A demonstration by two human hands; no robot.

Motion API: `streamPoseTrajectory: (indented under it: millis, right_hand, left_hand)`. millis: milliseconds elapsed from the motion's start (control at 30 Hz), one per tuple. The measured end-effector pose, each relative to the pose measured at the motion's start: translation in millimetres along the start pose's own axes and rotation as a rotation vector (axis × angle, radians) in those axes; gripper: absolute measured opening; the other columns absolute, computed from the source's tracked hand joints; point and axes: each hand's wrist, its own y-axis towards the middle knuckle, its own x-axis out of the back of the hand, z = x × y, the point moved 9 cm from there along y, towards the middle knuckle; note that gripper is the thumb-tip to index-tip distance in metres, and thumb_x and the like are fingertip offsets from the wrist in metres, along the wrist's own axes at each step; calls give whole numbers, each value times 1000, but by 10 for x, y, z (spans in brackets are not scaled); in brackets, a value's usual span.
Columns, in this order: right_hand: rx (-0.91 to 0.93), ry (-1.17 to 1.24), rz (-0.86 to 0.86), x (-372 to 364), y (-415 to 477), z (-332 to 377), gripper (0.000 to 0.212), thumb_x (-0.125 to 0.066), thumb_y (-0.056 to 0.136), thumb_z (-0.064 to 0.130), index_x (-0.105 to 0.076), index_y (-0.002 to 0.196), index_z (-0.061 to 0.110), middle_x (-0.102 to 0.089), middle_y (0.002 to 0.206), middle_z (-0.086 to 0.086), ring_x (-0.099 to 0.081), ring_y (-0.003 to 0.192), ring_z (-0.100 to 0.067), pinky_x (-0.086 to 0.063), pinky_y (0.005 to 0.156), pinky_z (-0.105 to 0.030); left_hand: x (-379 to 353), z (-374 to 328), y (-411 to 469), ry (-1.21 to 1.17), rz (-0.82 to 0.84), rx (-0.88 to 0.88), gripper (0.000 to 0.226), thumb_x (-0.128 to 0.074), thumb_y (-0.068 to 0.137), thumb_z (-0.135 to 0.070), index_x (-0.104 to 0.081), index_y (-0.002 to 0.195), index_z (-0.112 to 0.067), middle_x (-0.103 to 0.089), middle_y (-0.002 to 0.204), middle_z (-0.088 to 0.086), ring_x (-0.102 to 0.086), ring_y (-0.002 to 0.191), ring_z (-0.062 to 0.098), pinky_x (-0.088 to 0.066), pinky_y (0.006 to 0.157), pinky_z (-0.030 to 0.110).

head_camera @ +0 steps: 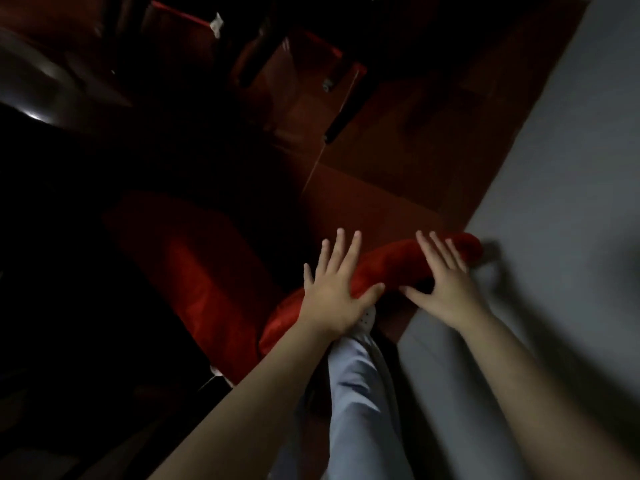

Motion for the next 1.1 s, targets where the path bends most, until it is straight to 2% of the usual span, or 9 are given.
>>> streamPoseTrajectory:
  millis: [100, 200, 300, 367, 433, 533, 767, 933, 1100]
  right_hand:
    - [-15, -364, 135, -197, 357, -482, 115, -70, 76, 52, 25, 141, 47, 18, 159, 8, 16, 145, -19, -5, 118, -51]
    - [2, -539, 138, -288, 607, -826, 123, -74, 74, 46, 30, 139, 46, 25, 157, 6, 22, 144, -22, 3, 115, -50]
    - [-8, -602, 174, -408, 747, -1133, 124, -75, 76, 39, 32, 138, 44, 21, 158, 5, 19, 144, -24, 4, 115, -51]
    - [-15, -590, 154, -462, 828, -1227, 114, -72, 79, 33, 21, 145, 43, 11, 160, 4, 14, 146, -25, 1, 115, -53]
    - [-5, -592, 69, -494, 890, -1235, 98, -69, 82, 24, 0, 150, 40, -6, 159, 1, 3, 146, -27, -4, 113, -57]
    - [-1, -590, -30, -466, 975, -1161, 79, -66, 83, 18, -24, 146, 35, -29, 150, -3, -19, 139, -31, -15, 109, -59]
    - [64, -652, -68, -309, 912, -804, 61, -58, 88, 16, -34, 142, 32, -38, 143, -5, -28, 132, -34, -23, 105, -57]
    - [145, -690, -73, -48, 698, -411, 72, -69, 80, 22, -34, 141, 35, -41, 139, -1, -31, 128, -31, -25, 103, -54]
    - [297, -685, -186, 407, 320, 290, 76, -81, 64, 18, -50, 133, 30, -53, 126, -4, -41, 114, -32, -28, 94, -53]
  left_hand:
    - [-479, 122, 397, 155, 76, 18, 103, -54, 79, -70, 21, 145, -46, 31, 154, -15, 27, 143, 23, 9, 109, 63]
    - [-971, 275, 680, 221, 144, 90, 119, -60, 69, -75, 30, 141, -43, 40, 150, -11, 29, 141, 31, 9, 105, 68]
    - [-1471, 356, 861, 307, 249, 129, 127, -64, 66, -74, 33, 140, -39, 41, 150, -5, 27, 141, 37, 7, 104, 72]
    - [-1660, 376, 945, 377, 276, 139, 124, -64, 69, -71, 29, 143, -37, 32, 155, -1, 19, 143, 40, 3, 105, 73]
    - [-1700, 412, 1031, 405, 212, 134, 116, -66, 73, -64, 19, 148, -35, 6, 161, 4, -3, 145, 41, -8, 107, 71]
    - [-1638, 430, 1120, 458, 151, 112, 105, -69, 78, -50, 2, 151, -28, -30, 148, 6, -36, 130, 37, -30, 103, 64]
    - [-1366, 397, 1011, 446, 142, 104, 89, -71, 78, -46, -17, 144, -21, -40, 137, 4, -48, 118, 33, -45, 93, 55]
    - [-988, 323, 753, 410, 108, 91, 85, -72, 77, -43, -22, 142, -20, -44, 133, 3, -51, 113, 33, -48, 88, 52]
    - [-350, 201, 335, 340, -8, 65, 83, -72, 74, -44, -25, 139, -22, -46, 130, 1, -53, 109, 32, -49, 85, 49]
